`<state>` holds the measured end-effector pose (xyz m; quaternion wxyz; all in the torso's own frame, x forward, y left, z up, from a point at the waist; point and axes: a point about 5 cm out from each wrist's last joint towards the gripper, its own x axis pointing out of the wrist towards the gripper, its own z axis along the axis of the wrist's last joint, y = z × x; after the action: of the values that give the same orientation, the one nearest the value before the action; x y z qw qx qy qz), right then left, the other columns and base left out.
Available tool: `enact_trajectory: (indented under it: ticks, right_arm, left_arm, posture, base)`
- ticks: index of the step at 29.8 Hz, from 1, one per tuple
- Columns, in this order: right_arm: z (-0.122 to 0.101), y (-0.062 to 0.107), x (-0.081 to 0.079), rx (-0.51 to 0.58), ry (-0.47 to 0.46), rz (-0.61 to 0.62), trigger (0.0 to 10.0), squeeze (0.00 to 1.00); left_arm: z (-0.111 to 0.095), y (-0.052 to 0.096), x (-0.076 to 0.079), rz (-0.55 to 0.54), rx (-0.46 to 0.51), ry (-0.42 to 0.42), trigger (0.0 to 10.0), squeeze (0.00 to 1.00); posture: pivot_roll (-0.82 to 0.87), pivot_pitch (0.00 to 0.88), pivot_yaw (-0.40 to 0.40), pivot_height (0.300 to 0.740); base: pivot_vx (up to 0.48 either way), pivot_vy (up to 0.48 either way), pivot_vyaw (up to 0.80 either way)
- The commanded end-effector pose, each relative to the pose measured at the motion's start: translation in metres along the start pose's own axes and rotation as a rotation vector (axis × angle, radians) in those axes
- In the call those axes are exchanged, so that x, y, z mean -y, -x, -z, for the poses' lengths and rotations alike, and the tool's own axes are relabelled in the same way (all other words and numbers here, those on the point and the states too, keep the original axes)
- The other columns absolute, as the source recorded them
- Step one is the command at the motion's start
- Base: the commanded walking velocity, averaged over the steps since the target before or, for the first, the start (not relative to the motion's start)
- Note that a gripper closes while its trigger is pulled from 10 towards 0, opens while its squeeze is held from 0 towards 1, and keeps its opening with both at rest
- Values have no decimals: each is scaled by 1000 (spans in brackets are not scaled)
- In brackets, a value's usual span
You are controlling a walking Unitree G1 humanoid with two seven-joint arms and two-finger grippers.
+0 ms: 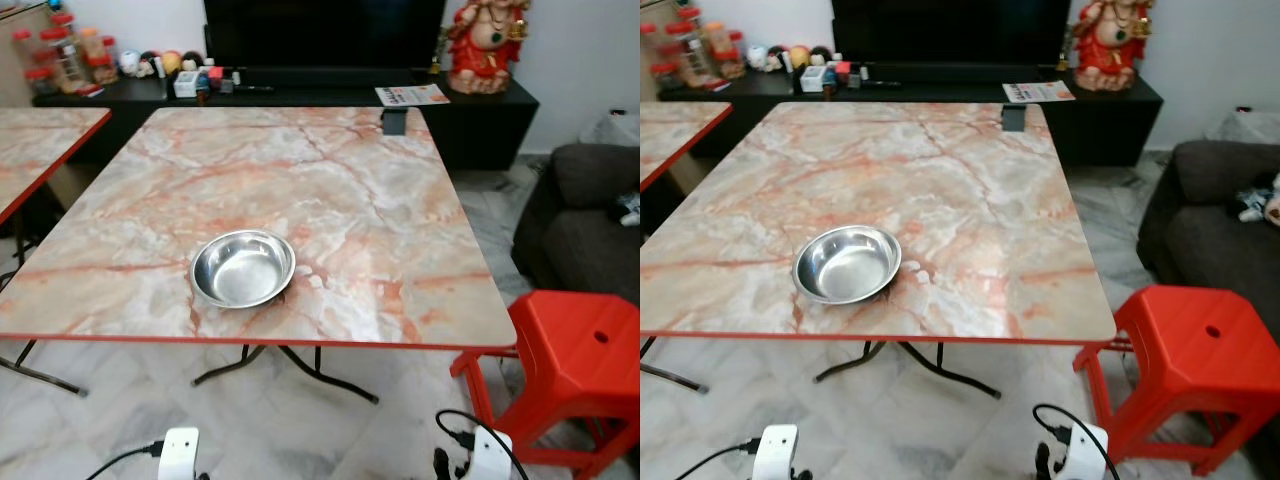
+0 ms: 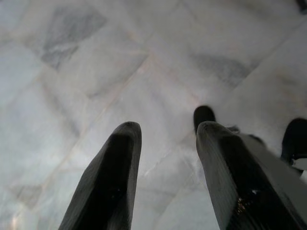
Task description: Setting the table
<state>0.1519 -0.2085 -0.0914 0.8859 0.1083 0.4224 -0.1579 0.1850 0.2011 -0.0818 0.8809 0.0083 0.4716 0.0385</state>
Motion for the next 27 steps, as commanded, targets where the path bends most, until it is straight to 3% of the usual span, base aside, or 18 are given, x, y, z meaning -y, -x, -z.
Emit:
enact_trajectory:
  ticks: [1,27]
  right_arm:
    - [-2,-1,-4,7,-18,-3,10000,0]
    - [-1,-1,-10,6,-40,-24,10000,0]
  left_arm:
    - [5,1,-5,-11,-19,-2,10000,0]
    - [-2,0,-10,-20,2,12,10000,0]
  posture:
    - [-69,0,20,740]
    - [-52,0,29,740]
  base:
    - [0,420,0]
    - [0,416,0]
